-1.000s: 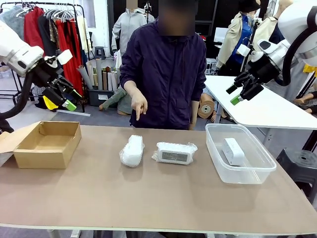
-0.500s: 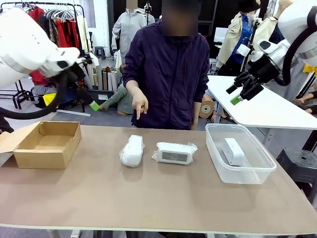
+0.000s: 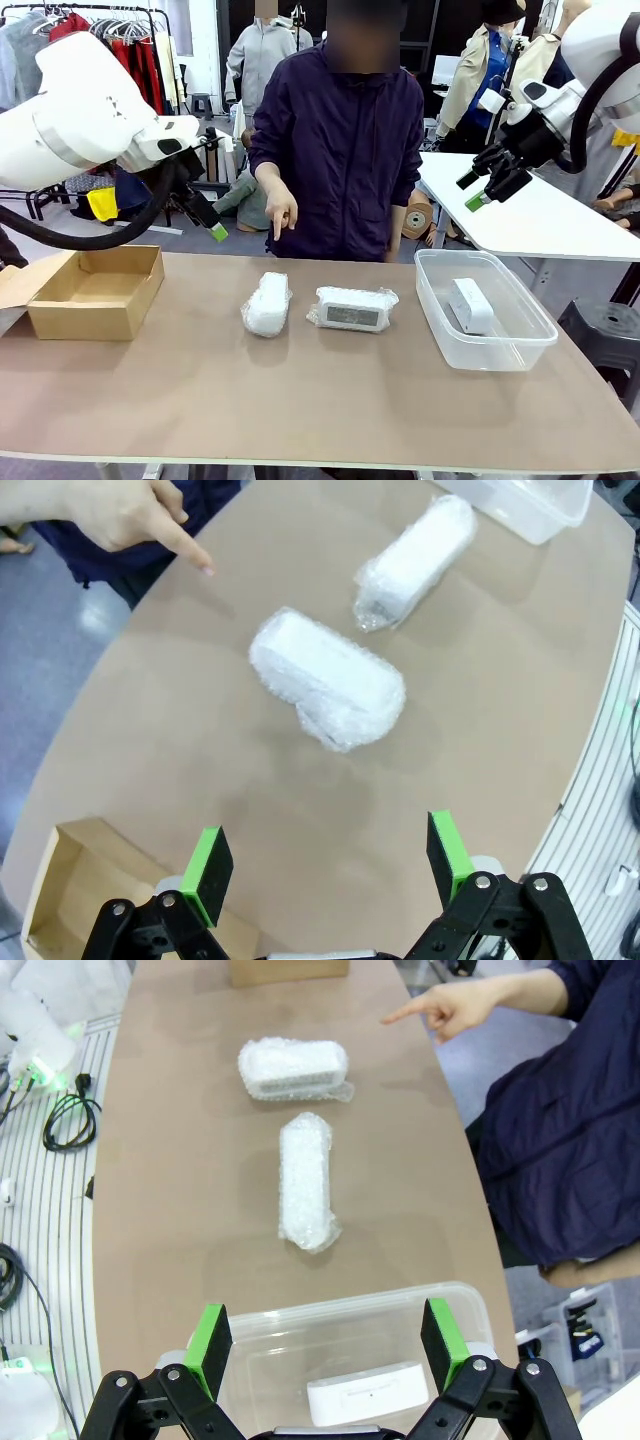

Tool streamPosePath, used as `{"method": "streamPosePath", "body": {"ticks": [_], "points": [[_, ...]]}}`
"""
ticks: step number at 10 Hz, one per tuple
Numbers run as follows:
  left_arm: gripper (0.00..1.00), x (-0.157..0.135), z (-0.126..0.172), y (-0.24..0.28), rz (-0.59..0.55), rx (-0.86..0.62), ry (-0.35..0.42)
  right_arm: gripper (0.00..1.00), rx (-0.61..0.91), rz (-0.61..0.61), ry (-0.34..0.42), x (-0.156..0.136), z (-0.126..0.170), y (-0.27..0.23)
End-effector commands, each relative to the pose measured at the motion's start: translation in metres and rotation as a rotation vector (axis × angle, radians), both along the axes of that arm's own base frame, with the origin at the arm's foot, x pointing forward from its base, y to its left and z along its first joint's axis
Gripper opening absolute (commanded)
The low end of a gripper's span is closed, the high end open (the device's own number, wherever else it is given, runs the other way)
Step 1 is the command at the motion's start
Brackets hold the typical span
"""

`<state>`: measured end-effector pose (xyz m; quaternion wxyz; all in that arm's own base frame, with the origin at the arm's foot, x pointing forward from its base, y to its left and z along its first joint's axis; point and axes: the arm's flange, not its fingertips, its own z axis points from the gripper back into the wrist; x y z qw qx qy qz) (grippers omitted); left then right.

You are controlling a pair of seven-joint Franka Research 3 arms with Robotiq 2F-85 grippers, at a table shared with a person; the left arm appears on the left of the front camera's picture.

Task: Separate and place wrapped and unwrapped clocks.
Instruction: Pick up the Digital clock indicated by the person.

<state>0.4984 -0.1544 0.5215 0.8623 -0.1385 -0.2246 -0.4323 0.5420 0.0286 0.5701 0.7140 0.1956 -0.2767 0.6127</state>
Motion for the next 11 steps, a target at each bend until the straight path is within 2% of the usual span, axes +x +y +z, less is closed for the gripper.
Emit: {"method": "streamPosePath", "body": {"ticks": [1,3,5,6,7,8,11], "points": [[1.00,0.000,0.004,0.009,0.010,0.005,-0.011,1.00,0.002,0.007,0.000,0.001,0.003,0.000],[1.00,0.001,0.001,0.004,0.006,-0.001,-0.002,1.00,0.002,0.007,0.000,0.001,0.003,0.000],[1.00,0.002,0.000,-0.019,0.247,0.123,0.045,1.00,0.002,0.007,0.000,0.001,0.003,0.000],[1.00,0.003,0.002,-0.031,0.295,0.182,0.057,1.00,0.002,0.007,0.000,0.001,0.003,0.000],[1.00,0.003,-0.001,-0.051,0.430,0.236,0.069,1.00,0.002,0.007,0.000,0.001,0.003,0.000],[1.00,0.010,-0.006,-0.067,0.531,0.253,0.120,1.00,0.002,0.007,0.000,0.001,0.003,0.000],[1.00,0.034,-0.030,-0.102,0.645,0.236,0.200,1.00,0.002,0.007,0.000,0.001,0.003,0.000]]}}
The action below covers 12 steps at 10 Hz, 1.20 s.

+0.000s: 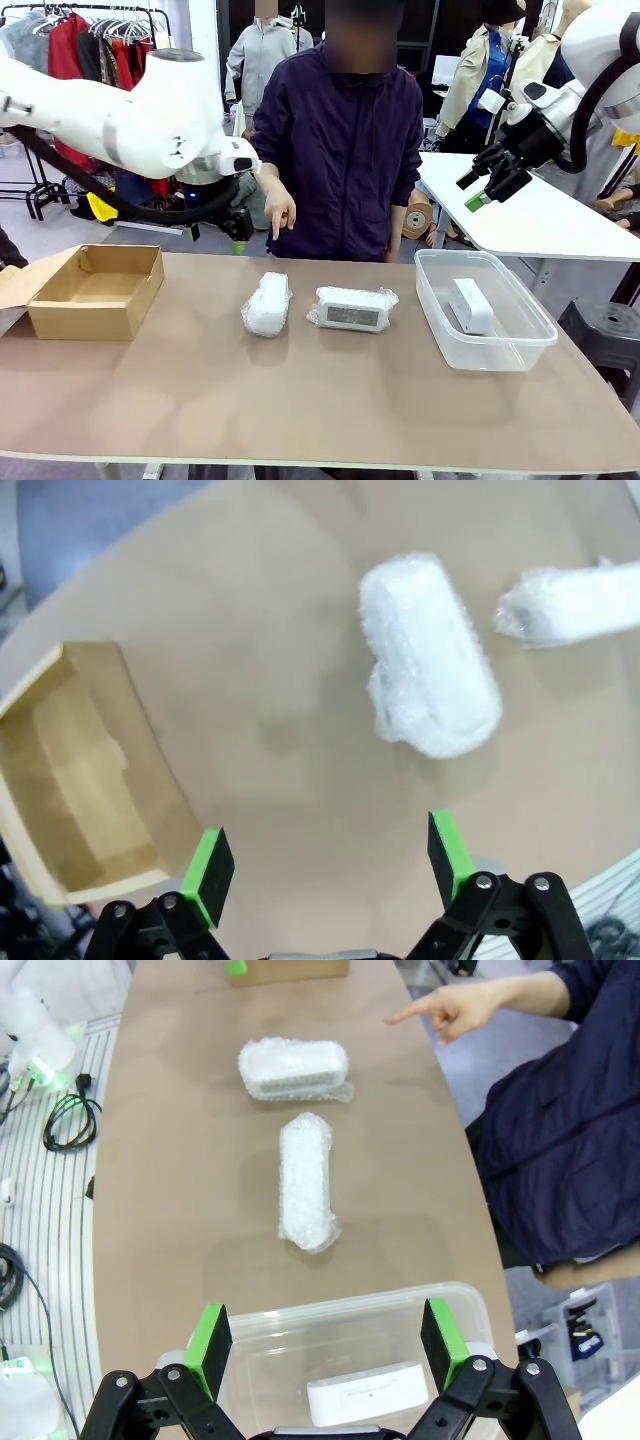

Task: Separate and place wrapped and unwrapped clocks.
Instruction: Pick up the Digital clock indicated by the person.

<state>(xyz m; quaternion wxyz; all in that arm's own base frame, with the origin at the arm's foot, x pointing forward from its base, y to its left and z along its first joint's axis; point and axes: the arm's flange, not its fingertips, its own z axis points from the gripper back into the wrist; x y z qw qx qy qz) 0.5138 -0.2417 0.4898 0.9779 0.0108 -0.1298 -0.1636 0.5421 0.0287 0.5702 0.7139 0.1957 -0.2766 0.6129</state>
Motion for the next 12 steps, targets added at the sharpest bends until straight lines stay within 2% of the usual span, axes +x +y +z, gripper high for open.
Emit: {"method": "streamPosePath", "body": {"ticks": [1,2,5,7,8,12], "points": [[1.00,0.023,-0.007,-0.029,0.055,-0.041,0.032,1.00,0.002,0.006,0.000,0.001,0.003,0.000],[1.00,0.027,-0.015,-0.039,0.070,-0.047,0.054,1.00,0.002,0.006,0.000,0.001,0.003,0.000],[1.00,0.036,-0.039,-0.070,0.109,0.020,0.032,1.00,0.002,0.006,0.000,0.001,0.003,0.000],[1.00,0.036,-0.048,-0.079,0.127,-0.006,0.009,1.00,0.002,0.006,0.000,0.001,0.003,0.000],[1.00,0.035,-0.043,-0.071,0.080,-0.049,0.044,1.00,0.002,0.006,0.000,0.001,0.003,0.000],[1.00,0.033,-0.048,-0.077,0.092,-0.011,0.038,1.00,0.002,0.006,0.000,0.001,0.003,0.000]]}}
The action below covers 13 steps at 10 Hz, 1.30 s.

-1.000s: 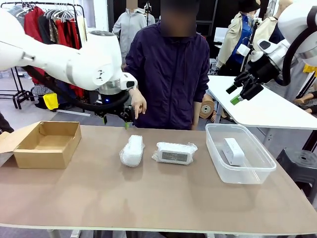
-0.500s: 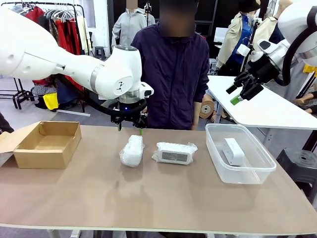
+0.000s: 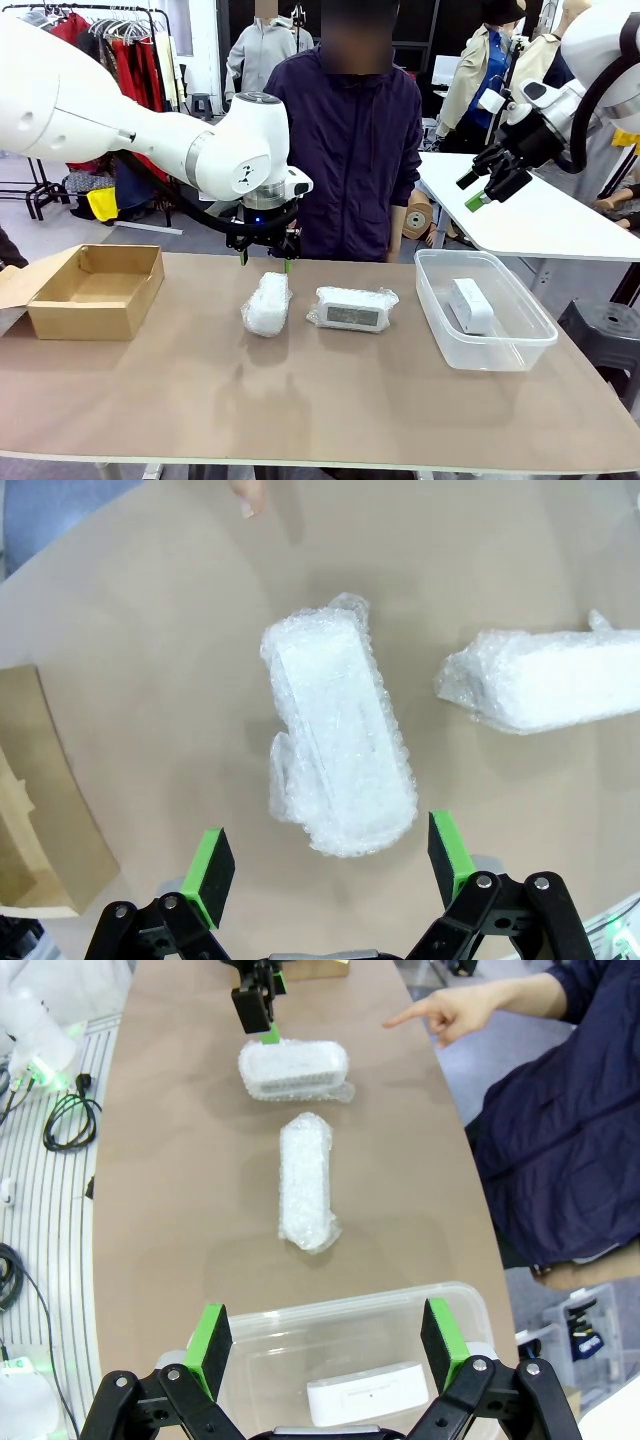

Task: Separate and place wrapped and unwrapped clocks.
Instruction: Pick up the Digital clock indicated by the person.

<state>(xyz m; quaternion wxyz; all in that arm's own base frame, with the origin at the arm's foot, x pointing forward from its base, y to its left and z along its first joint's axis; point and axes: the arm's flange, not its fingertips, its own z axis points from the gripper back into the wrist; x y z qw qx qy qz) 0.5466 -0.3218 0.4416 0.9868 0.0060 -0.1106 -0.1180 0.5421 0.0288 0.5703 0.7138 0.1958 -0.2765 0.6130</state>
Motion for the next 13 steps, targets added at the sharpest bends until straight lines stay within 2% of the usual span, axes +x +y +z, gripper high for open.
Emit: {"method": "streamPosePath", "body": {"ticks": [1,3,6,7,10,13], "points": [[1.00,0.000,0.000,0.003,0.000,0.005,-0.002,1.00,0.002,0.006,0.000,0.001,0.003,0.000],[1.00,0.000,0.000,0.000,0.000,0.000,0.000,1.00,0.002,0.006,0.000,0.001,0.003,0.000],[1.00,0.008,-0.021,-0.011,0.032,-0.021,0.023,1.00,0.002,0.006,0.000,0.001,0.003,0.000],[1.00,0.014,-0.029,-0.015,0.089,-0.022,0.027,1.00,0.002,0.006,0.000,0.001,0.003,0.000],[1.00,0.024,-0.047,-0.023,0.154,-0.015,0.066,1.00,0.002,0.006,0.000,0.001,0.003,0.000],[1.00,0.030,-0.064,-0.019,0.183,-0.006,0.092,1.00,0.002,0.006,0.000,0.001,0.003,0.000]]}}
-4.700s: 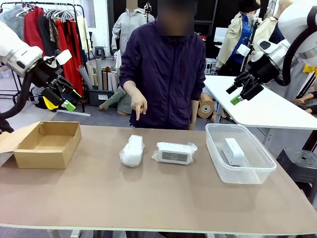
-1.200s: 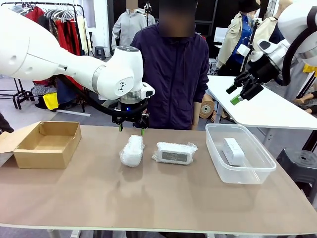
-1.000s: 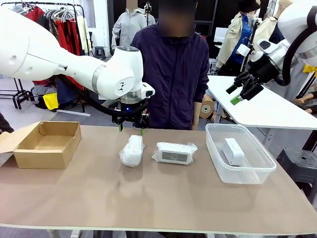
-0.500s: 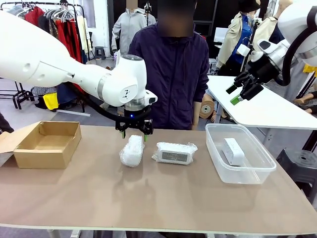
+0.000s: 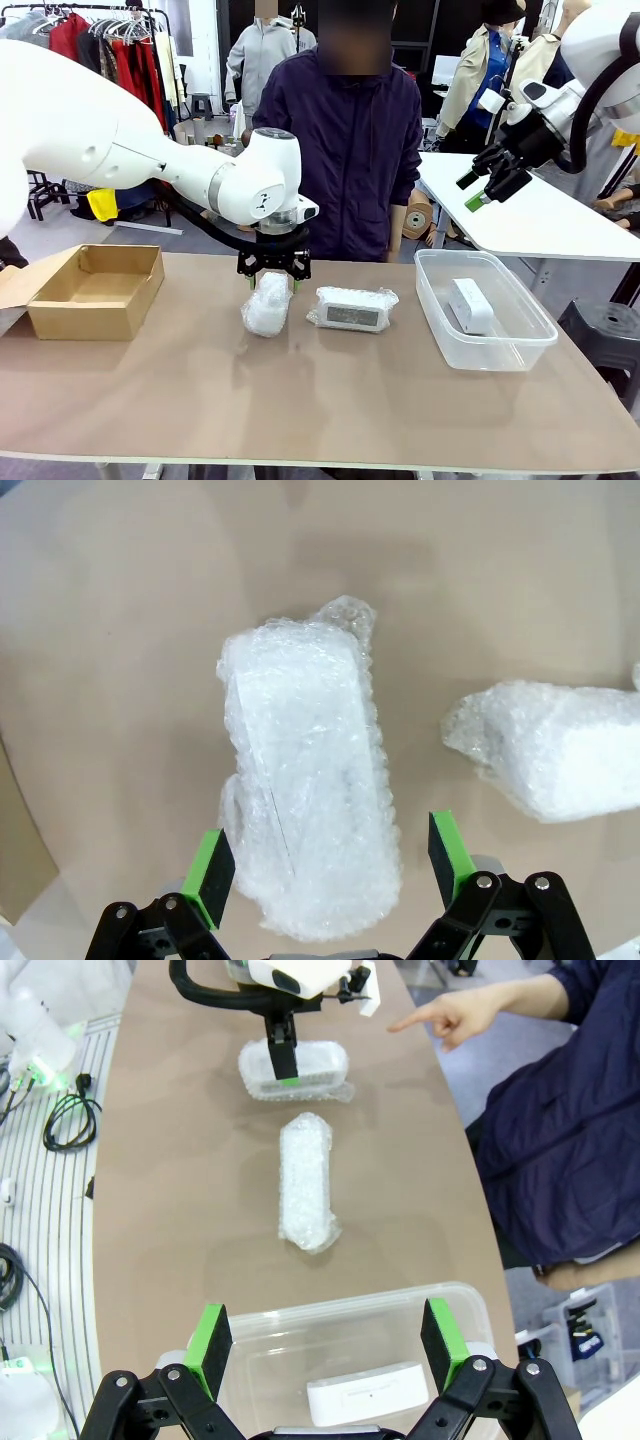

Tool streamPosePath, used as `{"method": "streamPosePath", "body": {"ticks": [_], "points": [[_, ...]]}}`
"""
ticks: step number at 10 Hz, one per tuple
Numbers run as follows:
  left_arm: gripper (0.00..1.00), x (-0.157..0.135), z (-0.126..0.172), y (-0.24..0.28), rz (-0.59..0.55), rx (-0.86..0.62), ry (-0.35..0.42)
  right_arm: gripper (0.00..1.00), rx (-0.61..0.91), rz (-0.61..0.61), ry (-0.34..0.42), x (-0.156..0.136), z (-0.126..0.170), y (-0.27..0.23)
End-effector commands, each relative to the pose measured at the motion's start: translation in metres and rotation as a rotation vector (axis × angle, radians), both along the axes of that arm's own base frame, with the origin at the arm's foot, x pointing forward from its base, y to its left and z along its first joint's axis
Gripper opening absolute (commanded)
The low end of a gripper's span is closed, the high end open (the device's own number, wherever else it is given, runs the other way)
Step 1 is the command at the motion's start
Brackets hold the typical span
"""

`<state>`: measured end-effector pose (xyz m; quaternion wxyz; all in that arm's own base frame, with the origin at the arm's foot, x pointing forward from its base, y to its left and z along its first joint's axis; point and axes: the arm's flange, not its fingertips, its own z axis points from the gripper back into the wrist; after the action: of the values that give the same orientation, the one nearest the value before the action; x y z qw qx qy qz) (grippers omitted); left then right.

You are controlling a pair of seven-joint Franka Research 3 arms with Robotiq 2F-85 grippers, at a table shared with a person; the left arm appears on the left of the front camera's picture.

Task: Separate and place wrapped and unwrapped clocks.
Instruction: Pick up the Digital clock indicated by the person.

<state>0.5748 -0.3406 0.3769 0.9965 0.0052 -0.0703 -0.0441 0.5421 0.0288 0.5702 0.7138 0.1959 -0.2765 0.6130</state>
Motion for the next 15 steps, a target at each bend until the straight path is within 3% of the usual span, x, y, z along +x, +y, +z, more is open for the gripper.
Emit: {"method": "streamPosePath", "body": {"ticks": [1,7,12,13,15], "points": [[1.00,0.003,-0.006,0.000,0.045,0.005,0.020,1.00,0.002,0.006,0.000,0.001,0.003,0.000],[1.00,0.007,-0.031,0.007,0.037,0.046,0.067,1.00,0.002,0.006,0.000,0.001,0.003,0.000],[0.05,0.002,-0.025,0.010,0.002,0.086,0.046,1.00,0.002,0.006,0.000,0.001,0.003,0.000],[0.00,0.001,-0.015,0.011,-0.012,0.099,0.036,1.00,0.002,0.006,0.000,0.001,0.003,0.000],[0.00,-0.006,0.013,0.011,-0.045,0.075,0.025,1.00,0.002,0.006,0.000,0.001,0.003,0.000]]}}
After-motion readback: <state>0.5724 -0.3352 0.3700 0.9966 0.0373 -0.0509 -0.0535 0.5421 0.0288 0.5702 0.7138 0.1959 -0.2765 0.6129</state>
